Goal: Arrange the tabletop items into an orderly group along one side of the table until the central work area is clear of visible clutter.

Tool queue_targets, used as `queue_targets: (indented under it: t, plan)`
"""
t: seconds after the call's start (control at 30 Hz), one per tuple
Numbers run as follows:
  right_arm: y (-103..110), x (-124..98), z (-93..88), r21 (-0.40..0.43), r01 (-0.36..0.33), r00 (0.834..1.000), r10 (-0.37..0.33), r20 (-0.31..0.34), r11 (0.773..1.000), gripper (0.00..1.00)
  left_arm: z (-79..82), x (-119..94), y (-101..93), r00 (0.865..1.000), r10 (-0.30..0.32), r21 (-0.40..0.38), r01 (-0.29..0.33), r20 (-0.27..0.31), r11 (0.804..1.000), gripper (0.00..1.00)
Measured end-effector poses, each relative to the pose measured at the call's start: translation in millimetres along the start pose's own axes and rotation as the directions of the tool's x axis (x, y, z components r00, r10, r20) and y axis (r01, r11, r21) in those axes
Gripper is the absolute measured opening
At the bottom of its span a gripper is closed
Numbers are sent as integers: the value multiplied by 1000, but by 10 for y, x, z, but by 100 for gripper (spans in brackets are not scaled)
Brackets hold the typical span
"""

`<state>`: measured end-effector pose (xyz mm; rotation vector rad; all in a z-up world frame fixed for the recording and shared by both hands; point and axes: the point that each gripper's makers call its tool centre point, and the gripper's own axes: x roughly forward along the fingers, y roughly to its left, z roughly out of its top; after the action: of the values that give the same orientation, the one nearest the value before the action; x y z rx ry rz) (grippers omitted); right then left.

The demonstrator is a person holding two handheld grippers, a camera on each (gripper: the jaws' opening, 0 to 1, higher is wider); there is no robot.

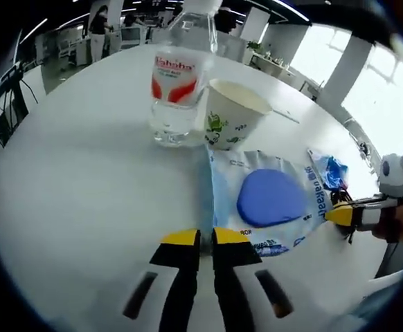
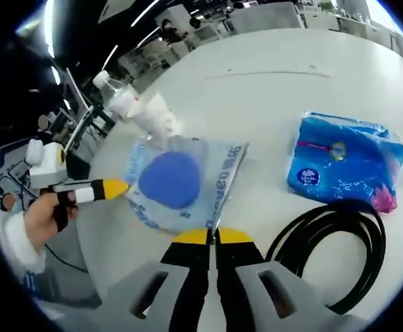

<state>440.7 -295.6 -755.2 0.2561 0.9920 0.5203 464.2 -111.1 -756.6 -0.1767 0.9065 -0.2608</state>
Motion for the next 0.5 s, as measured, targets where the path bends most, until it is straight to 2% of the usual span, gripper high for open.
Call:
queue_targets:
  t: [0.13,0.5]
  plan:
    - [13,-61,15,14,-1,1000,1,20,1000,0,27,-35,-65,1000,5,85,-5,0,996,1]
    - [32,-330,112,-33,18,995,-15,100,999,0,203,-140,-315,999,-8,185,-2,53,983,0]
